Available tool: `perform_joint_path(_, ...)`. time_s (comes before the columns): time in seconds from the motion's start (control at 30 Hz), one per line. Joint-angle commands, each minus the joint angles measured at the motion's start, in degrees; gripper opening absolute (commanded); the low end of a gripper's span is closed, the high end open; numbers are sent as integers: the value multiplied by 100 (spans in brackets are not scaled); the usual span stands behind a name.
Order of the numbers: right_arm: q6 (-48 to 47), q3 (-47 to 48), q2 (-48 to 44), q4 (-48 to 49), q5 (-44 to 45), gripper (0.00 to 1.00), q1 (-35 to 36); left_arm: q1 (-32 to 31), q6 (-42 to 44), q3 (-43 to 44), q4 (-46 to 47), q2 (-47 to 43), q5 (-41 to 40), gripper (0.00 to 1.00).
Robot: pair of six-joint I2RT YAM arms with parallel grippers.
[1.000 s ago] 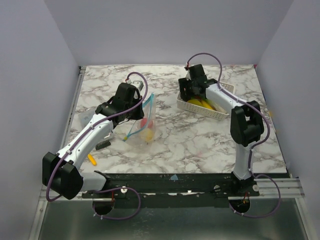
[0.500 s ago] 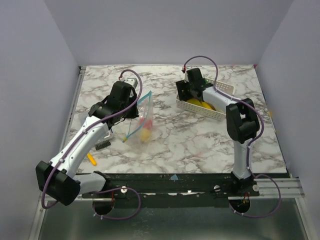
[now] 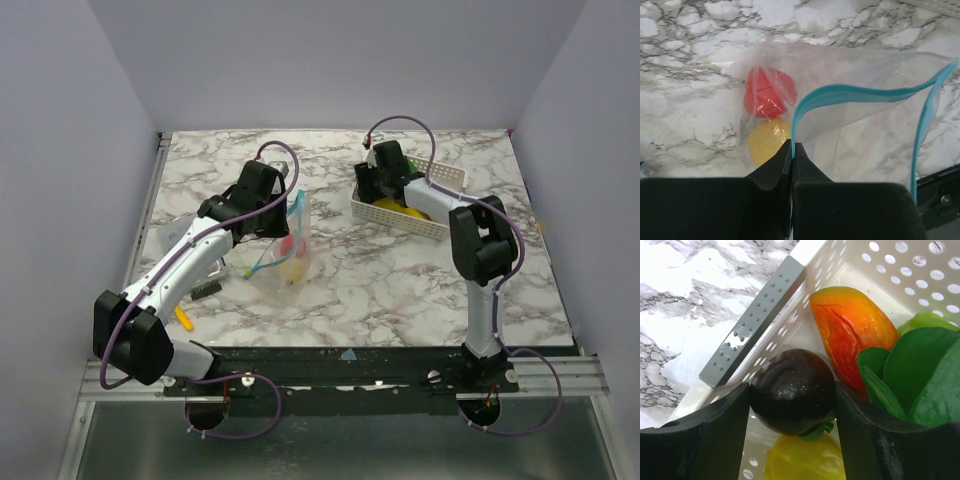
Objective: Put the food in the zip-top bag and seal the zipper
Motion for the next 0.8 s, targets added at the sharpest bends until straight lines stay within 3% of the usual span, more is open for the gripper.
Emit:
perform_joint_path(0.0, 92, -324, -254, 215, -171, 55, -1, -14, -327, 58, 366, -85, 966, 0)
perform_joint_path(0.1, 186, -459, -463, 285, -117, 42, 5, -11, -344, 59, 349, -224, 926, 0)
perform_joint_path(0.3, 414, -511, -1009, 136, 137, 24, 4, -9, -464, -24, 412, -627, 885, 0)
perform_joint_path(0.47, 625, -614, -1530, -43, 247, 18, 3, -5, -485, -162, 424, -707, 737, 0)
perform_joint_path(0.63, 1056, -461, -2005, -507, -283, 12, 3, -5, -502, -202, 488, -688, 684, 0)
perform_joint_path(0.77, 1493, -643, -2608, -429, -1813, 8, 2, -3, -537, -228, 547, -669, 733, 0)
